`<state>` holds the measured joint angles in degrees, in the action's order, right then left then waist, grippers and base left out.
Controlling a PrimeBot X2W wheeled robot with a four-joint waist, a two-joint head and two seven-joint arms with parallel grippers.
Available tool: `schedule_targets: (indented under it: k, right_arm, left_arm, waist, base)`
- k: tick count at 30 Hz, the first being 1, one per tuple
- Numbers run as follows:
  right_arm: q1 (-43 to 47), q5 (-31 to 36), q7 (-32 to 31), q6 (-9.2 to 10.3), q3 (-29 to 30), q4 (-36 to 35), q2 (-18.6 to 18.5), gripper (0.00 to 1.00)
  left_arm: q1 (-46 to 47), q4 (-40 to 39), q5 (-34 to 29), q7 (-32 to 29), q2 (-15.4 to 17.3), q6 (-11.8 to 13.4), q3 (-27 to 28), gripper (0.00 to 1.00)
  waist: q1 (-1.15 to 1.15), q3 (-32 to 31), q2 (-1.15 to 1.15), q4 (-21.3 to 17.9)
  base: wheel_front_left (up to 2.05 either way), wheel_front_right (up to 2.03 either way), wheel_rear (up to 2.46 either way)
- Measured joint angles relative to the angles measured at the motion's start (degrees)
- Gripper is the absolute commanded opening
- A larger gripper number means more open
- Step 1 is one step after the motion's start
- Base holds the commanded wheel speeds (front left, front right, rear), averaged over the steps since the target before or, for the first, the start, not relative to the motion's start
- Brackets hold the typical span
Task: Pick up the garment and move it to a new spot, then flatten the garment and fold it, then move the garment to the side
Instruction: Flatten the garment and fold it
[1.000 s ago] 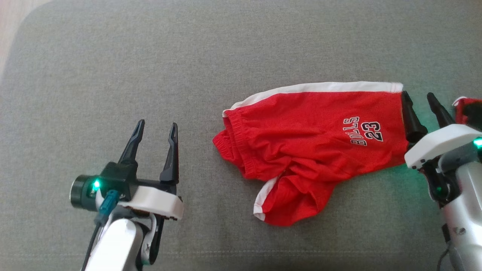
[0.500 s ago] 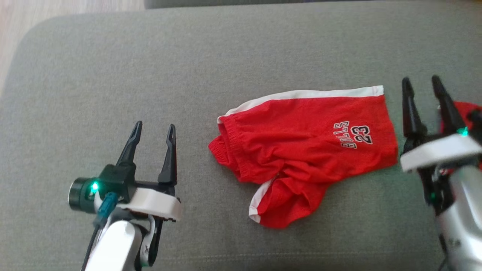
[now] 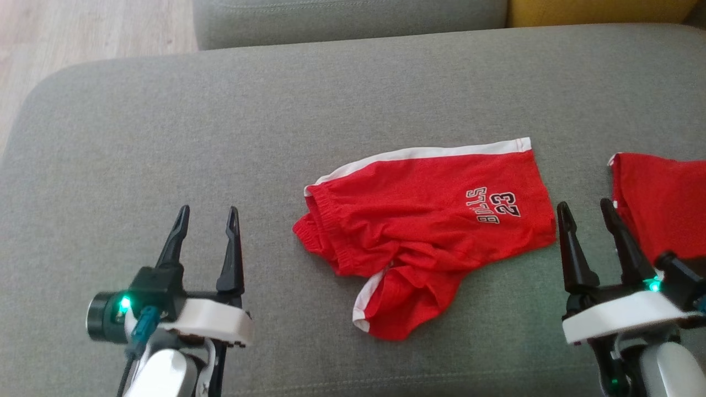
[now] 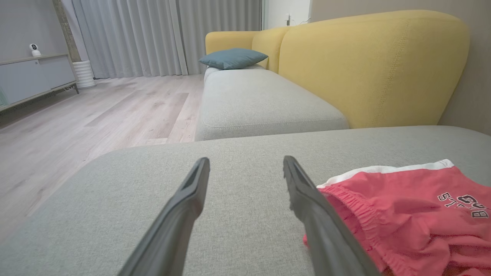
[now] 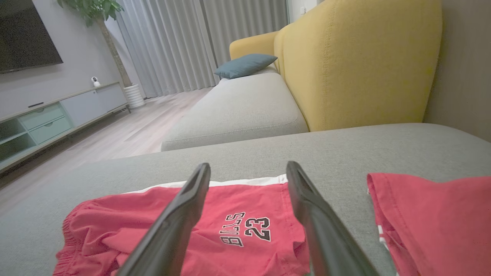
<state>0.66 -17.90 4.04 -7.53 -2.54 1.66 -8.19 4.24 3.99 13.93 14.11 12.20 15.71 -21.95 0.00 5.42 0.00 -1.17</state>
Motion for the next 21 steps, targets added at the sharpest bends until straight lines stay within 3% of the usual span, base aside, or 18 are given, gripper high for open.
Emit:
schedule_targets:
  k: [16,21]
  right_arm:
    - [1.42,0.85,-3.90,0.00,1.32,-5.54,0.78,1.00]
    - [1.39,0.86,-4.14,0.00,1.35,-6.00,0.78,1.00]
  left_arm:
    - [-0.23,-0.36,-0.27,-1.70,0.47,0.33,-1.96,1.00]
    - [3.72,0.37,-0.03,-4.34,-1.24,-2.60,-5.52,1.00]
  waist:
    - [0.00,-0.14,0.00,0.11]
    - [0.00,0.85,0.00,0.14]
  base:
    - [0.00,0.00,0.00]
    - [0.00,0.00,0.00]
